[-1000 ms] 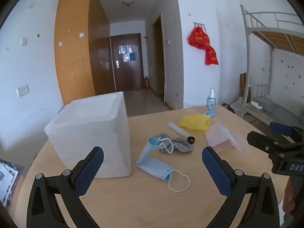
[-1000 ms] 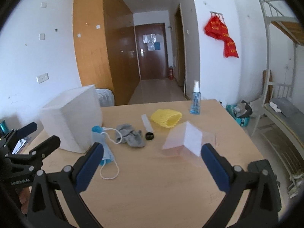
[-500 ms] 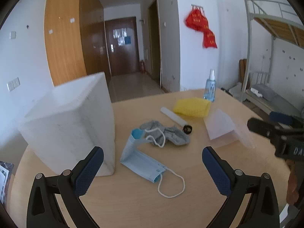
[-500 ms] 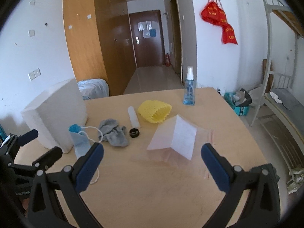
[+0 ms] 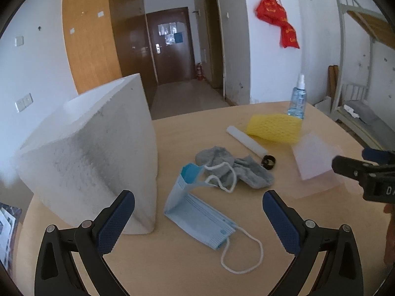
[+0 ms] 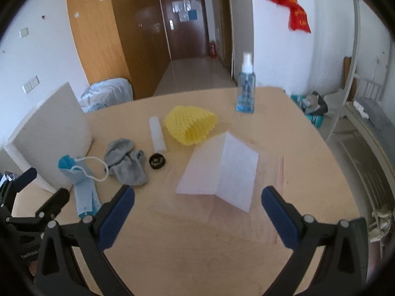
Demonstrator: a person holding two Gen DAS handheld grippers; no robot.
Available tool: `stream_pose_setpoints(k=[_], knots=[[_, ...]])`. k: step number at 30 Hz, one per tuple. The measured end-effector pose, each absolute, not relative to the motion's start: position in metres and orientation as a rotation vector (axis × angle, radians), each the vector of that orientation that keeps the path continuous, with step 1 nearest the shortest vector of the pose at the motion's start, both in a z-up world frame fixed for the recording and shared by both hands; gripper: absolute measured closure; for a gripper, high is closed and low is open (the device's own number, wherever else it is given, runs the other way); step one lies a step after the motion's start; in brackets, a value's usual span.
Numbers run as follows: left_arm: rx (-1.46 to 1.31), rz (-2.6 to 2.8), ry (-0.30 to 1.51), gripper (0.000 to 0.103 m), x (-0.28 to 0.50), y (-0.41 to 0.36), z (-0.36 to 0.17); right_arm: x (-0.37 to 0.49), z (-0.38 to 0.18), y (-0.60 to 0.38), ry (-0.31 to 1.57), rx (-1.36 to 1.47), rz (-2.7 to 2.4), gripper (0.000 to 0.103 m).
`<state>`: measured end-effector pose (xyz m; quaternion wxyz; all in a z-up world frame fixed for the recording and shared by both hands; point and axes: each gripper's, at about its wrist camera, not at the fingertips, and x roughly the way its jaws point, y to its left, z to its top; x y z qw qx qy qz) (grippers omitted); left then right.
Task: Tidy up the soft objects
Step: 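Move the left gripper toward the blue face mask beside the foam box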
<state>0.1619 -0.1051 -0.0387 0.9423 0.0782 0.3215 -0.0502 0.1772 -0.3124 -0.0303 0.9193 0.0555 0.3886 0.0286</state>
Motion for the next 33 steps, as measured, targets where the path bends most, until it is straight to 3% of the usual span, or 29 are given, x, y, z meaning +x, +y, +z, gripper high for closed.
stream_pose_setpoints(k=[26, 33], knots=[[0.242, -0.100, 0.703, 0.001, 0.212, -0.117, -0.066, 0.222, -0.065, -0.316, 0.910, 0.090, 0.015, 0.001], [0.246, -0.123, 0.736, 0.010, 0.220, -0.121, -0.075, 0.226, -0.071, -0.315, 0.941, 0.099, 0.034, 0.010]])
